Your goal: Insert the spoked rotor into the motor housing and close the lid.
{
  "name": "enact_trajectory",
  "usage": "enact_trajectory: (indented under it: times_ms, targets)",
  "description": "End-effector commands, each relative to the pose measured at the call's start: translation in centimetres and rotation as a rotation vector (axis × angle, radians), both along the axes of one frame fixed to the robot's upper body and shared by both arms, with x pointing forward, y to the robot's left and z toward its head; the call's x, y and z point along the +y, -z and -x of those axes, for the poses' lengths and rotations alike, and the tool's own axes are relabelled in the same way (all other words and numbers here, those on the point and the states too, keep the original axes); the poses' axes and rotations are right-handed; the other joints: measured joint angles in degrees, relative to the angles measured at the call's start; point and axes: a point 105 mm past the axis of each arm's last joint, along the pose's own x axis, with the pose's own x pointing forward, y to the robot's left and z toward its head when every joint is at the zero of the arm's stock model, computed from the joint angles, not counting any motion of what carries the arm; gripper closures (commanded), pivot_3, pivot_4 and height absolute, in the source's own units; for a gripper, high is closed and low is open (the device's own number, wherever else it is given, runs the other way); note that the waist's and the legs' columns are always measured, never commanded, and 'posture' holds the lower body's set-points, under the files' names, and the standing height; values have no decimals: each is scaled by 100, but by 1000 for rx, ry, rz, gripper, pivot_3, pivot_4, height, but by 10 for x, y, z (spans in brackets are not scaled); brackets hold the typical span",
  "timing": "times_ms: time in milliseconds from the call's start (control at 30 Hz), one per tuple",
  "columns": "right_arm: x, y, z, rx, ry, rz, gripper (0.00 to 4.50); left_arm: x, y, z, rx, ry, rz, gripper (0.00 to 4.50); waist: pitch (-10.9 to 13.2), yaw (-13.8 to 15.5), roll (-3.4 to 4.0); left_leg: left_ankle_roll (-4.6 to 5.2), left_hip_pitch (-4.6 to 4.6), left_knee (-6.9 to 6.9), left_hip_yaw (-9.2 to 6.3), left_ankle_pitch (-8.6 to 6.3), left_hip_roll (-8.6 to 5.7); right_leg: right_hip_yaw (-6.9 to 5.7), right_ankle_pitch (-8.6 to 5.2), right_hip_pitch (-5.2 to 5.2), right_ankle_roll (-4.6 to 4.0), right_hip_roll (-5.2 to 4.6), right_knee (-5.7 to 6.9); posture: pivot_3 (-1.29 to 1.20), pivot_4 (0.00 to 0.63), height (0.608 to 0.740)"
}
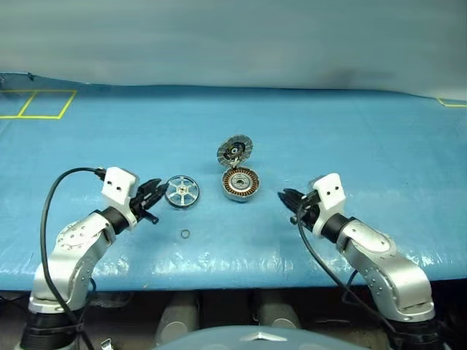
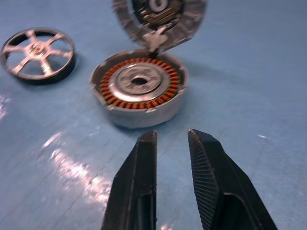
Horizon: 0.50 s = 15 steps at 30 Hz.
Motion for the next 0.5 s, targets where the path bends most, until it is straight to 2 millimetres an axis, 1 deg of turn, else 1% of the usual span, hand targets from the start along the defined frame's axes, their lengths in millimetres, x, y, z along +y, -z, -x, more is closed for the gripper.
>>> enact_trajectory:
  times_ms: [33, 100, 167, 200, 233, 267, 500]
  targets:
    - [18, -4, 16, 28, -199, 82, 2302, -15, -1, 16, 55, 161, -55, 1970, 7, 0, -3, 0, -1, 1, 1, 0, 1, 0, -1, -2, -1, 0, 1, 0, 150, 740]
    - [22, -4, 19, 41, -253, 106, 1577, -15, 2, 19, 84, 186, -84, 1234, 14, 4, -6, 0, -3, -1, 1, 0, 1, -1, -1, -4, -1, 0, 0, 0, 150, 740]
    - [26, -4, 19, 44, -280, 107, 977, -15, 4, 20, 97, 193, -99, 594, 25, 6, -15, 0, -5, 0, 2, -1, 2, 0, -1, -7, -1, 0, 0, 0, 150, 740]
    - [27, -4, 18, 45, -288, 112, 574, -15, 5, 20, 100, 194, -100, 214, 32, 15, -23, 0, -6, 0, 1, -1, 2, -1, -1, -8, -1, 0, 0, 0, 150, 740]
    - [28, -3, 18, 46, -295, 119, 288, -15, 5, 20, 102, 195, -100, 1, 37, 20, -29, 0, -8, 0, 1, -1, 2, -1, -1, -8, -1, 0, -1, 0, 150, 740]
    - [30, -1, 19, 50, -307, 127, 20, -15, 6, 21, 106, 195, -103, 0, 40, 30, -34, 1, -9, 0, 1, -1, 2, -1, -1, -10, -1, 0, -1, 0, 150, 740]
    - [35, 3, 19, 49, -326, 146, 20, -14, 9, 23, 109, 198, -134, 0, 58, 65, -49, 3, -11, 1, 1, -3, 1, -2, -1, -10, 0, 0, -2, 0, 150, 740]
